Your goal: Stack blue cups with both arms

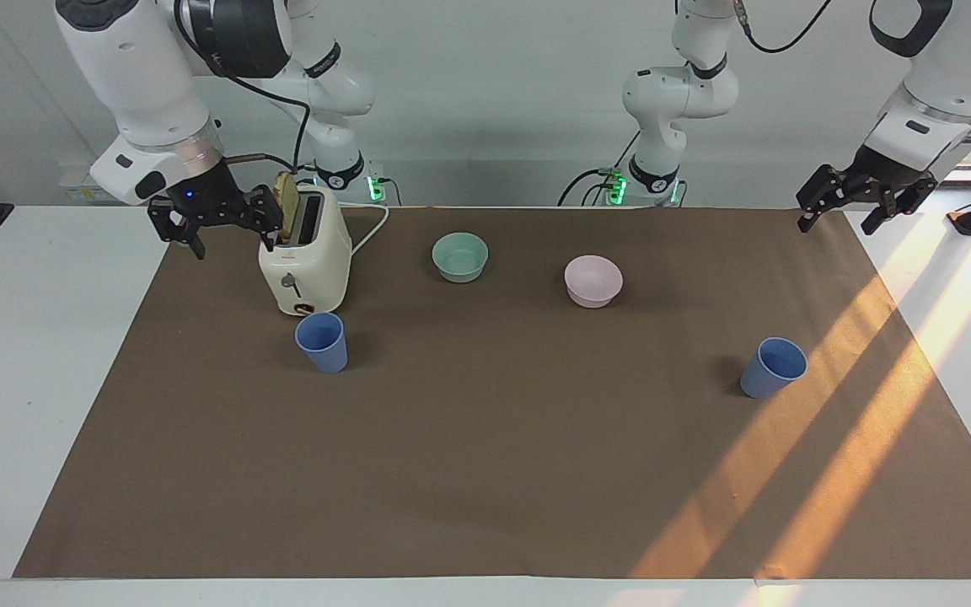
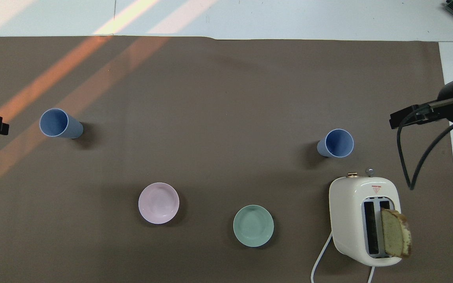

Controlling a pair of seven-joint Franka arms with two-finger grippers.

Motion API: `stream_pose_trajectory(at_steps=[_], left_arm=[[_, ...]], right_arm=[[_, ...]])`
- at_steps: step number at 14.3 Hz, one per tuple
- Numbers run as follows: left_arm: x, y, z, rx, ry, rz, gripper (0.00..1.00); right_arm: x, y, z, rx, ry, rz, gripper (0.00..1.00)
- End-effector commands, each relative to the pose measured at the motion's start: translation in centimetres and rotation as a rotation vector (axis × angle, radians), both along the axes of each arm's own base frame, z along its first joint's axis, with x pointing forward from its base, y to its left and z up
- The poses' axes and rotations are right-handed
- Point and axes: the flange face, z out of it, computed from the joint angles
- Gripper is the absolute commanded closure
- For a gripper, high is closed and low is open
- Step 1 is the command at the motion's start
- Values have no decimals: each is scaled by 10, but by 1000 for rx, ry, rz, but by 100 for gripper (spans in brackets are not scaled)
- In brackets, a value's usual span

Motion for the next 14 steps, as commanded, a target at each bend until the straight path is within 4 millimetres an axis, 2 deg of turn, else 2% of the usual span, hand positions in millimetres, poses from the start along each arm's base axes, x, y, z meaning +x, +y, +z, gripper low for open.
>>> stream_pose_trajectory(at_steps=[1,14], left_arm=[[-5,2,0,3,-2,10,0],[-5,6,2,1,1,24,0]], right_arm=[[-3,-2,-1,-15,8,-18,0],[-3,-2,-1,-15,8,-18,0]])
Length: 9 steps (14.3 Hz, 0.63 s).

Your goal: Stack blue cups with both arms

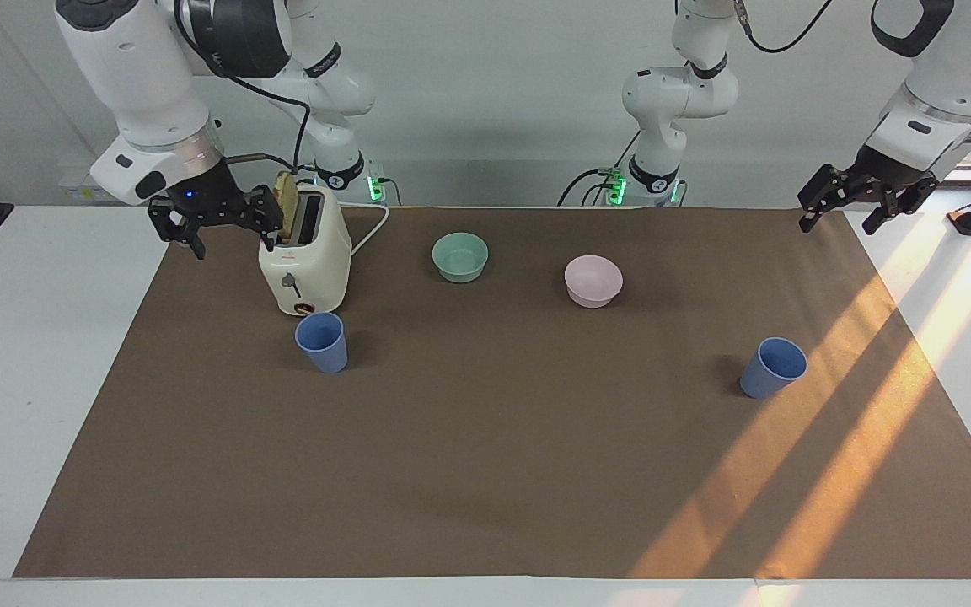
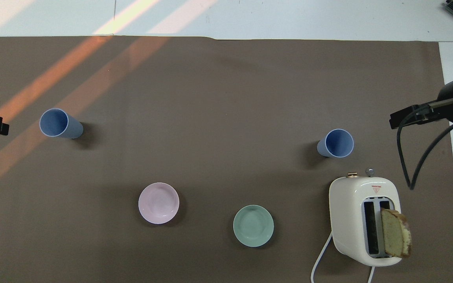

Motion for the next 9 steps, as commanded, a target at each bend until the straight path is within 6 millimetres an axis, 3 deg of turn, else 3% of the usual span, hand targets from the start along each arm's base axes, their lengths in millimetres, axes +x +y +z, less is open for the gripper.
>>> stream_pose_trajectory(at_steps=[1,9], left_arm=[[-5,2,0,1,4,13,0],[-4,-1,0,-27,-9,-18,0]], right_arm=[[-3,-2,-1,-15,8,-18,0],[-3,-2,-1,-15,8,-18,0]])
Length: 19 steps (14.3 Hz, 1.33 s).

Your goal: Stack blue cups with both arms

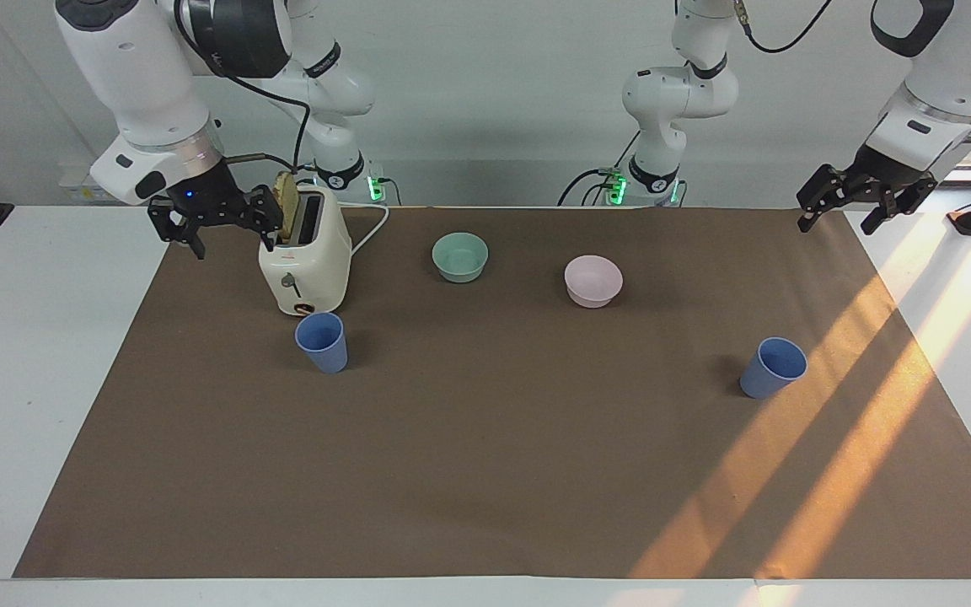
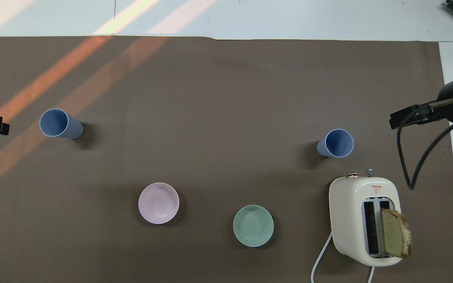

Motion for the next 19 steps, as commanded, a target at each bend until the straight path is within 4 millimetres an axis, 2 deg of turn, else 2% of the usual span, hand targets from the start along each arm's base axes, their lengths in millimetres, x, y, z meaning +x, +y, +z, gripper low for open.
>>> stream_pose_trajectory(at_steps=[1,19], left_arm=[[-4,2,0,-15,-10,-14,0],[-2,2,-5,-15,-21,-9,0]], right_arm=[[-3,-2,-1,-15,8,-18,0],[-3,-2,-1,-15,8,-18,0]])
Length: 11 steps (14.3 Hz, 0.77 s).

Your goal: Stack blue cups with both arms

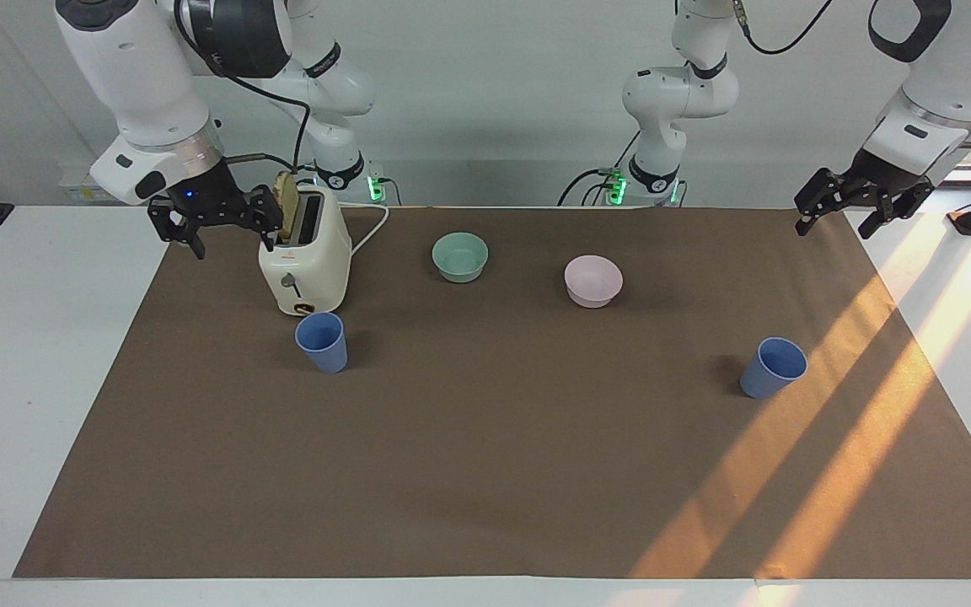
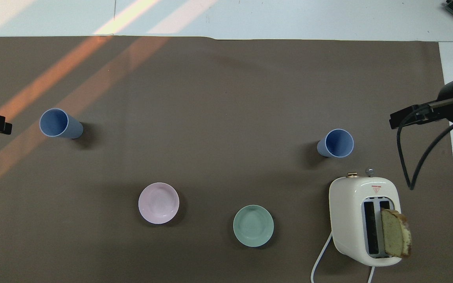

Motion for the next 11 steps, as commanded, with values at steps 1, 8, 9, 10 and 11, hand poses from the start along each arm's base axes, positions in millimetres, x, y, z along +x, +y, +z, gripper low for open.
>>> stream_pose_trajectory(at_steps=[1,8,9,10,11], left_arm=[[-4,2,0,-13,-16,-3,0],[3,3,-6,-12,-47,-5,0],[6,4,-8,-11,-56,0,0],[8,5,-15,-11,-65,2,0],[11,5,-26,-10,-78,4,0]], right_arm=[[-3,-2,-1,-15,8,-18,0],[-3,-2,-1,-15,8,-18,0],[-3,-2,-1,-15,8,-18,0],[-3,-2,-1,-15,8,-18,0],[-3,-2,-1,-15,8,-18,0]])
